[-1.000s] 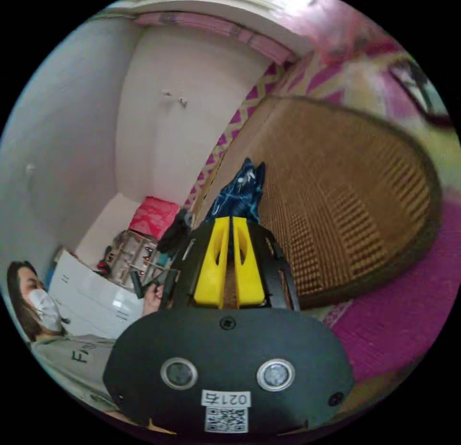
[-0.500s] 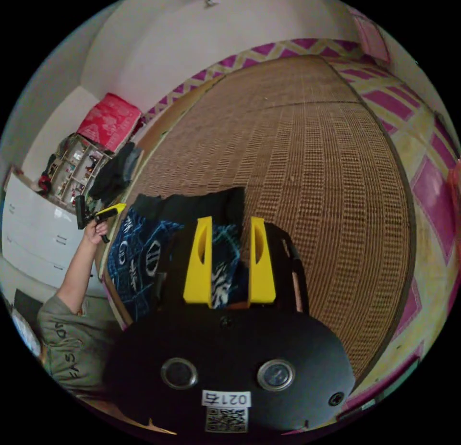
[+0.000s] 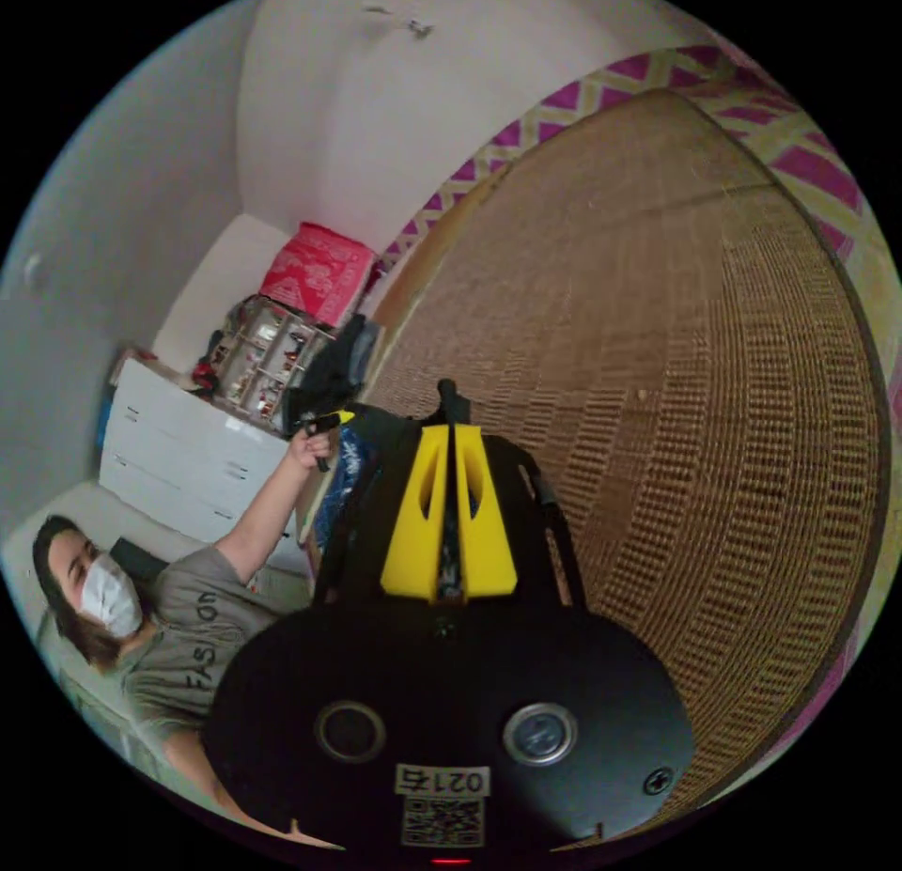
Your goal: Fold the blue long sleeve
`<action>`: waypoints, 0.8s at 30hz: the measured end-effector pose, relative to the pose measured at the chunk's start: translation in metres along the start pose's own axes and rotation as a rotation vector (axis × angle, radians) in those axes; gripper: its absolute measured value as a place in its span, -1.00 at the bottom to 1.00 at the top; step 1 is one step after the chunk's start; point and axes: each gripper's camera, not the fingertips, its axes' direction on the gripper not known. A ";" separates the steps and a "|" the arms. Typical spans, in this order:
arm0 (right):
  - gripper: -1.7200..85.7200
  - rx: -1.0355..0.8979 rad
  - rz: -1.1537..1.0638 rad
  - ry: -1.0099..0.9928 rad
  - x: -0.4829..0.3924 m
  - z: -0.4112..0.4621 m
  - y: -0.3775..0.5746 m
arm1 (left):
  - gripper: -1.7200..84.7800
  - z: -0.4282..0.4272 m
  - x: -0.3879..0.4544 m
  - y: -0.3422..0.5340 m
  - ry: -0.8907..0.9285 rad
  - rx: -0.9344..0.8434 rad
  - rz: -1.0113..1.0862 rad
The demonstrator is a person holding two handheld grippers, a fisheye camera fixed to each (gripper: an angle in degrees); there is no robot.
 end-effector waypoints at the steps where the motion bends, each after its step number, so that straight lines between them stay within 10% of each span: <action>1: -0.93 0.017 -0.031 -0.029 -0.008 -0.008 0.004 | -0.98 -0.011 0.008 0.003 0.022 0.027 0.037; 11: -0.90 0.009 -0.522 -0.259 -0.176 -0.107 0.220 | -0.98 -0.162 0.161 0.184 0.208 0.164 0.547; 24: -0.89 -0.325 -0.253 -0.114 -0.085 -0.013 0.425 | -0.97 -0.066 0.070 0.338 0.174 -0.238 0.211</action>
